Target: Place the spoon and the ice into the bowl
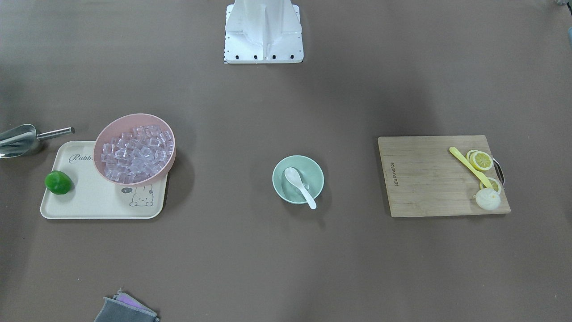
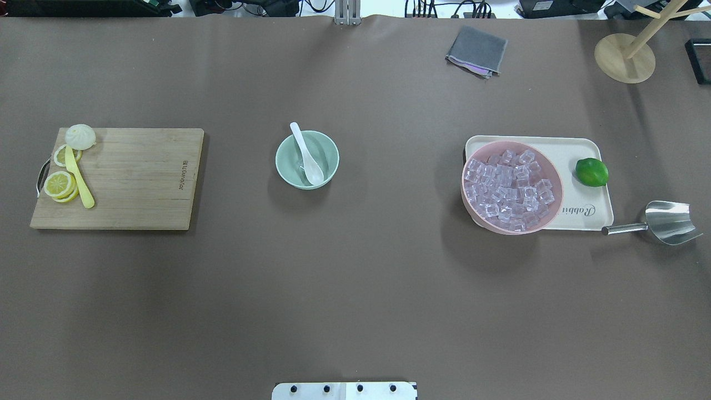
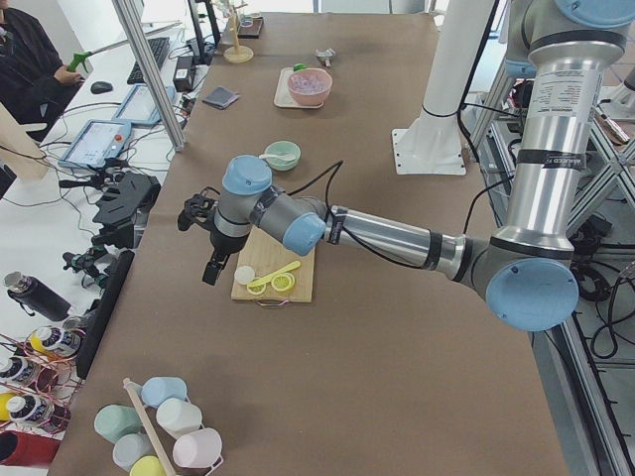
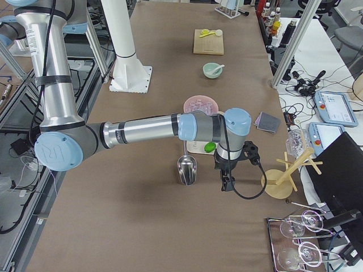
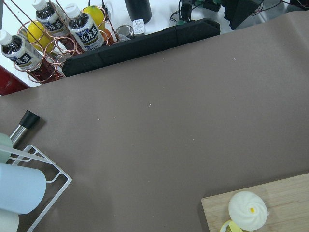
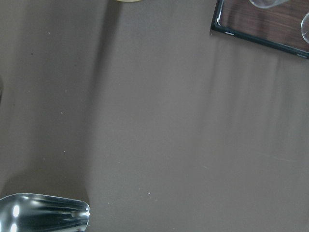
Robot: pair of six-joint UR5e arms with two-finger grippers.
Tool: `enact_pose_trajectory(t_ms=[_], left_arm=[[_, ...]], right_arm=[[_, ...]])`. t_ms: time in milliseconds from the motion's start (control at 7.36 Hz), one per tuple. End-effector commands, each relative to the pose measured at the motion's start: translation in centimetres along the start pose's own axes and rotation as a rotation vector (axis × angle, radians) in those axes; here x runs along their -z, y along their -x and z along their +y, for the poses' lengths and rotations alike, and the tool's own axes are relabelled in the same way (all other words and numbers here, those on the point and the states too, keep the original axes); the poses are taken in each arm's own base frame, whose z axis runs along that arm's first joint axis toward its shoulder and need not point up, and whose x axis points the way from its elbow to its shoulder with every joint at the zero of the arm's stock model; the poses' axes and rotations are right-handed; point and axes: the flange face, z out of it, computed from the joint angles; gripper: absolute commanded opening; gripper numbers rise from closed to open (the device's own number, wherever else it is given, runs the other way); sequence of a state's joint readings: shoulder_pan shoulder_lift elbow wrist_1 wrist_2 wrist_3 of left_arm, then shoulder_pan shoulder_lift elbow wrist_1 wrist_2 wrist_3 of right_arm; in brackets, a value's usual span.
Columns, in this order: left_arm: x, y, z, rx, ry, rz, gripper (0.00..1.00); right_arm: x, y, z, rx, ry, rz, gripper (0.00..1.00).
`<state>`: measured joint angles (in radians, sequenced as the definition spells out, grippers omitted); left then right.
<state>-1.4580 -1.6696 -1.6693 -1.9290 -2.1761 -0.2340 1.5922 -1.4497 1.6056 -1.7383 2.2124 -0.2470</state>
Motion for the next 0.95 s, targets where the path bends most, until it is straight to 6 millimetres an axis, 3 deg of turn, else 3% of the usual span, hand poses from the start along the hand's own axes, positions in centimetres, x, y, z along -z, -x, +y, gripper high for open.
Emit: enact_pose_trajectory(t_ms=[0,136,407,543,679,815], left_arm=[[-4.4,4.4,4.5,0.074,0.109,-0.031,0.98],[-4.8,5.0,5.2,0.084,0.122,-0.026,0.98],[-6.0,6.1,10.2,0.162,0.208,0.055,0.98],[-4.3,7.3,10.6,0.201,0.190,0.080,0.98],[-1.2,8.2,9.1,0.285,0.199,0.072,0.98],[1.8,6.1,7.9,0.292,0.210,0.056,0.98]], right_arm=[[-4.1,-2.0,2.0,-0.028,0.018,-0.069,1.00],[-4.8,-2.4,2.3,-0.040,0.031,-0.074,1.00],[-6.6,-0.1,1.9,-0.015,0.059,-0.108,1.00],[-6.6,0.9,1.1,-0.040,0.061,-0.104,1.00],[-6.5,1.9,0.2,-0.083,0.061,-0.100,1.00],[-6.5,2.3,0.1,-0.080,0.063,-0.102,1.00]])
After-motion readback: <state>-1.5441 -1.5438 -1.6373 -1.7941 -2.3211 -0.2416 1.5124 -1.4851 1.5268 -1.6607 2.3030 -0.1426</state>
